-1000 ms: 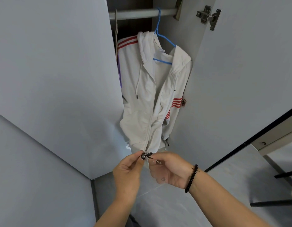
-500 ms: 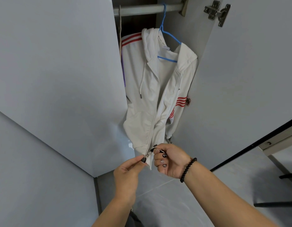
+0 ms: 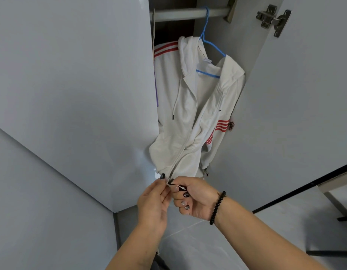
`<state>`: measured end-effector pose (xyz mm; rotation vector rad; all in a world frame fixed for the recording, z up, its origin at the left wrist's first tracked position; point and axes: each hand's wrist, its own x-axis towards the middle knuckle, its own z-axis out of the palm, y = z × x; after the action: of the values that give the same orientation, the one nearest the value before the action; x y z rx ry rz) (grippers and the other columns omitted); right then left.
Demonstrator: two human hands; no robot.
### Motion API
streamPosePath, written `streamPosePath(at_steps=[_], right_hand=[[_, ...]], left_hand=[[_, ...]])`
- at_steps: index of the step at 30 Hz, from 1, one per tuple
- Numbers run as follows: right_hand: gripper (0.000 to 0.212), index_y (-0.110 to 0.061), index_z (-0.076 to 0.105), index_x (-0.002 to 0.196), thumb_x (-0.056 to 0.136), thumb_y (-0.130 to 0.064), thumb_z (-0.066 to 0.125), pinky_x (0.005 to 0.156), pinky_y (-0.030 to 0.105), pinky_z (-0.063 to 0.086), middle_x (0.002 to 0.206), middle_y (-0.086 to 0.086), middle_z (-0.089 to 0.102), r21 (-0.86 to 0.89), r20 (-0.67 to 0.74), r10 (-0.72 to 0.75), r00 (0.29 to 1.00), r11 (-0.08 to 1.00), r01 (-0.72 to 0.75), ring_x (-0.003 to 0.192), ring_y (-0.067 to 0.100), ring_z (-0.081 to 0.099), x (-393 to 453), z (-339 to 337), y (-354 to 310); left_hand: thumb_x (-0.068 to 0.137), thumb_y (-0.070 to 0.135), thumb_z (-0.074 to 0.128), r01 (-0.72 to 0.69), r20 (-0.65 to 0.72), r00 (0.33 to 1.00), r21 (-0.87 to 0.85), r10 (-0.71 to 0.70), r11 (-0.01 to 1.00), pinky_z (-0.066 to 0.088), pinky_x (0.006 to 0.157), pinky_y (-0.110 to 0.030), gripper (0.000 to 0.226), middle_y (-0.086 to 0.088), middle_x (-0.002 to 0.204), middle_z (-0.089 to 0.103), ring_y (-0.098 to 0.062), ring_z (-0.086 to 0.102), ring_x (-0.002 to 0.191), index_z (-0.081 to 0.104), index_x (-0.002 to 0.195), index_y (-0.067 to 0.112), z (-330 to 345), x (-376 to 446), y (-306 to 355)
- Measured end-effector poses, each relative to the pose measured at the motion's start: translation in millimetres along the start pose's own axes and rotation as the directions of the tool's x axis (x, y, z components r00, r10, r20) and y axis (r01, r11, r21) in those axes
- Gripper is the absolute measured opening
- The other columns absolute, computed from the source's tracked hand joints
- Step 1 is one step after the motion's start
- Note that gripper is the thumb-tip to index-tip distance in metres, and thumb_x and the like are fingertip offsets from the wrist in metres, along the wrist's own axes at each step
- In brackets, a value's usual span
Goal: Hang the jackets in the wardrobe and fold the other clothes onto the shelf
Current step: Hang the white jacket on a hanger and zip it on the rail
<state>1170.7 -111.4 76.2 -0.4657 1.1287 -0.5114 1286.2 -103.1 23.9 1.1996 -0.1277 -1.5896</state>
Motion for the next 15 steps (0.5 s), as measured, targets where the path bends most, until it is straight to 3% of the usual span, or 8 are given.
streamPosePath(at_steps=[3,6,9,15], right_hand=[[0.035,-0.018,0.047,0.056,0.091,-0.017,0.045,0.037,0.017,0.027,0.046,-0.006,0.032,0.049,-0.016,-0.009,1.000,0.999,0.010,0.037,0.008,0.032,1,-2,-7],[0.033,-0.015,0.050,0.059,0.092,-0.015,0.046,0.034,0.016,0.028,0.046,-0.006,0.036,0.171,-0.079,0.005,0.997,0.985,0.008,0.035,0.008,0.034,5,-8,-13],[0.033,-0.014,0.054,0.059,0.092,-0.014,0.047,0.034,0.016,0.029,0.046,-0.006,0.040,0.177,-0.110,0.018,0.994,0.984,0.002,0.035,0.008,0.038,10,-9,-12],[0.031,-0.013,0.051,0.059,0.089,-0.010,0.047,0.034,0.014,0.028,0.044,-0.006,0.040,0.231,-0.181,0.054,0.982,0.973,-0.011,0.033,0.007,0.038,14,-10,-15]], left_hand=[[0.088,-0.006,0.060,-0.035,-0.041,0.998,0.068,0.038,0.997,0.054,0.076,-0.032,0.021,-0.013,0.078,0.069,-0.020,0.069,0.074,0.059,0.104,0.007,-1,3,4],[0.089,-0.008,0.058,-0.090,-0.032,0.995,0.206,0.098,0.974,0.051,0.072,-0.026,0.024,-0.011,0.080,0.064,-0.017,0.065,0.073,0.057,0.100,0.013,-4,2,7],[0.089,-0.007,0.057,-0.104,-0.004,0.994,0.295,0.110,0.950,0.051,0.071,-0.027,0.023,-0.012,0.078,0.062,-0.018,0.062,0.070,0.055,0.099,0.013,-8,-1,6],[0.088,-0.006,0.058,-0.180,0.058,0.983,0.437,0.172,0.881,0.051,0.079,-0.032,0.025,0.005,0.056,0.065,-0.016,0.064,0.065,0.052,0.097,0.016,-9,-1,1]])
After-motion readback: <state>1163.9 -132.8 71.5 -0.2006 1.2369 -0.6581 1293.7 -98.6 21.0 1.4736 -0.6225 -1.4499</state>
